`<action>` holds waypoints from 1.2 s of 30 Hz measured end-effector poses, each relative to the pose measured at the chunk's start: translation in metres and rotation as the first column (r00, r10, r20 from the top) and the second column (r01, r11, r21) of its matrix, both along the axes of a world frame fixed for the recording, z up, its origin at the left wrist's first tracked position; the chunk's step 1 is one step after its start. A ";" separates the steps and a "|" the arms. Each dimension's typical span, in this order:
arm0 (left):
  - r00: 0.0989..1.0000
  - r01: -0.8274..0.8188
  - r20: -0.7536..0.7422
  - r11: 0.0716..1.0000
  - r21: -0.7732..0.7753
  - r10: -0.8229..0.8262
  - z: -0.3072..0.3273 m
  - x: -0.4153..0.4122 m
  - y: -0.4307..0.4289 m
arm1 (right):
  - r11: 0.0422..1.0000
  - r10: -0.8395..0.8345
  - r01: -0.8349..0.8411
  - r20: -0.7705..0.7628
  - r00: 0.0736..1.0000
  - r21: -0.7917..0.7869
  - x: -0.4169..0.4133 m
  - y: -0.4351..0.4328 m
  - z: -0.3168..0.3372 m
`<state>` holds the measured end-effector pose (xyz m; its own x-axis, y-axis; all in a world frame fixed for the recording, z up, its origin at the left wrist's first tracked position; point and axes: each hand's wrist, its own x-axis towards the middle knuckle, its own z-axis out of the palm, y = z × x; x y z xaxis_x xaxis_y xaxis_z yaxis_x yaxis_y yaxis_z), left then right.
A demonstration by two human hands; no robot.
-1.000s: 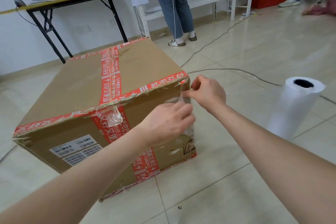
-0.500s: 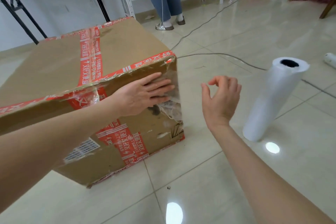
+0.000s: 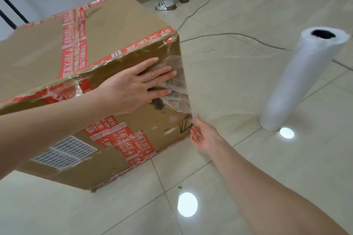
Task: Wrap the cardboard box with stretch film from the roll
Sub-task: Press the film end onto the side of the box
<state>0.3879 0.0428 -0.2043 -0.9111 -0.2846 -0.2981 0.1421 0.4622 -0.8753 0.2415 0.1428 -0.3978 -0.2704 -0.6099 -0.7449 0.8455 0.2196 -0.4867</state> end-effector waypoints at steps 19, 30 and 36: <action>0.977 0.208 -0.056 0.976 0.056 -0.205 -0.003 0.010 -0.010 | 0.960 -0.118 0.205 0.390 0.913 -0.190 0.025 0.027 -0.062; 0.878 0.371 -0.434 0.858 0.354 -0.201 -0.008 0.005 -0.013 | 0.984 -0.124 0.159 0.322 0.939 -0.085 0.042 0.033 -0.063; 0.826 0.379 -0.515 0.903 0.202 -0.231 -0.011 -0.006 -0.007 | 0.979 -0.128 0.170 0.308 0.943 -0.114 0.049 0.034 -0.061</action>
<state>0.3820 0.0357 -0.2152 -0.9847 0.0617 0.1630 -0.0733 0.7016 -0.7088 0.2907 0.1770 -0.4590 -0.1453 -0.6814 -0.7173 0.9740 0.0288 -0.2247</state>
